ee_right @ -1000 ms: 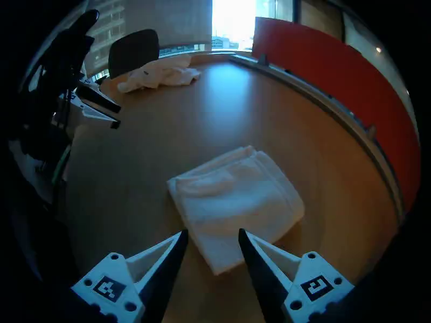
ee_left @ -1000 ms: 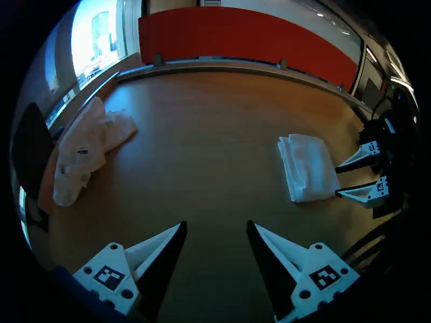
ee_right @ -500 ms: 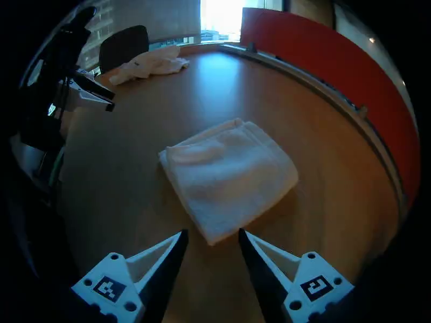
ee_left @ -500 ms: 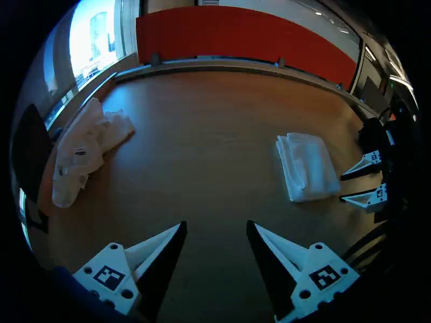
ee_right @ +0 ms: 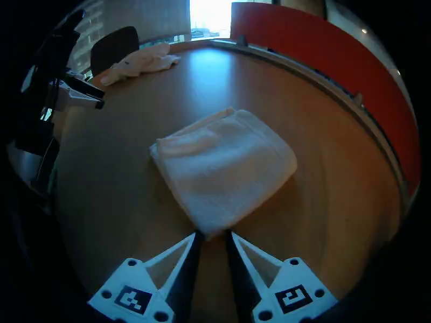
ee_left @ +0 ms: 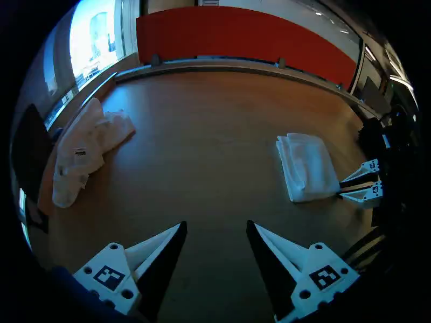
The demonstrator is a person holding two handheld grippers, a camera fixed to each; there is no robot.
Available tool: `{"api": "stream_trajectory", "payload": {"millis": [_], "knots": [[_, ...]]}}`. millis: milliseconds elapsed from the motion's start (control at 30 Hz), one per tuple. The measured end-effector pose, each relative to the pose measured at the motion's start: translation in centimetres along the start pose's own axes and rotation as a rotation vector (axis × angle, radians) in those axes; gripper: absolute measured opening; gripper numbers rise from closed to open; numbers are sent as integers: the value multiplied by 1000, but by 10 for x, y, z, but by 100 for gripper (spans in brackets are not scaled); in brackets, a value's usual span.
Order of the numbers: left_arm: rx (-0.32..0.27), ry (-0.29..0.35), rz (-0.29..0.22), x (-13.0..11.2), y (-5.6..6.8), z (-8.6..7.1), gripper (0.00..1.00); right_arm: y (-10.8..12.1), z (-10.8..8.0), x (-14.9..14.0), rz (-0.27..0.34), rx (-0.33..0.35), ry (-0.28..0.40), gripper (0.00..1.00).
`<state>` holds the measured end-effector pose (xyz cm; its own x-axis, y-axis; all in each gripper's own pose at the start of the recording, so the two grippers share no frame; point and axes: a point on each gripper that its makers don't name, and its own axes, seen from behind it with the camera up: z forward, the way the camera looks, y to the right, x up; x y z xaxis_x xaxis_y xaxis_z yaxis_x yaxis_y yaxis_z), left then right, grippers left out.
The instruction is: Fold towel
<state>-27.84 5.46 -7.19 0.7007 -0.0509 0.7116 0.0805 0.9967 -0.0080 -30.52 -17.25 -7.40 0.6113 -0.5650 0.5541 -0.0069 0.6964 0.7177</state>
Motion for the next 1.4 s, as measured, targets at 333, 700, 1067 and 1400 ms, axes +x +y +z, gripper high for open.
{"api": "stream_trajectory", "payload": {"millis": [333,700,1067,1400], "knots": [[1,-4,-3,-2,0,0,81,5,-3,7,13,-16,35,5],[-5,5,-5,0,4,1,81,13,-27,41,-2,-19,81,5],[-12,36,-5,14,11,0,81,36,-67,116,-72,-66,198,5],[-23,57,-7,26,20,1,81,53,-102,162,-77,-104,284,5]]}}
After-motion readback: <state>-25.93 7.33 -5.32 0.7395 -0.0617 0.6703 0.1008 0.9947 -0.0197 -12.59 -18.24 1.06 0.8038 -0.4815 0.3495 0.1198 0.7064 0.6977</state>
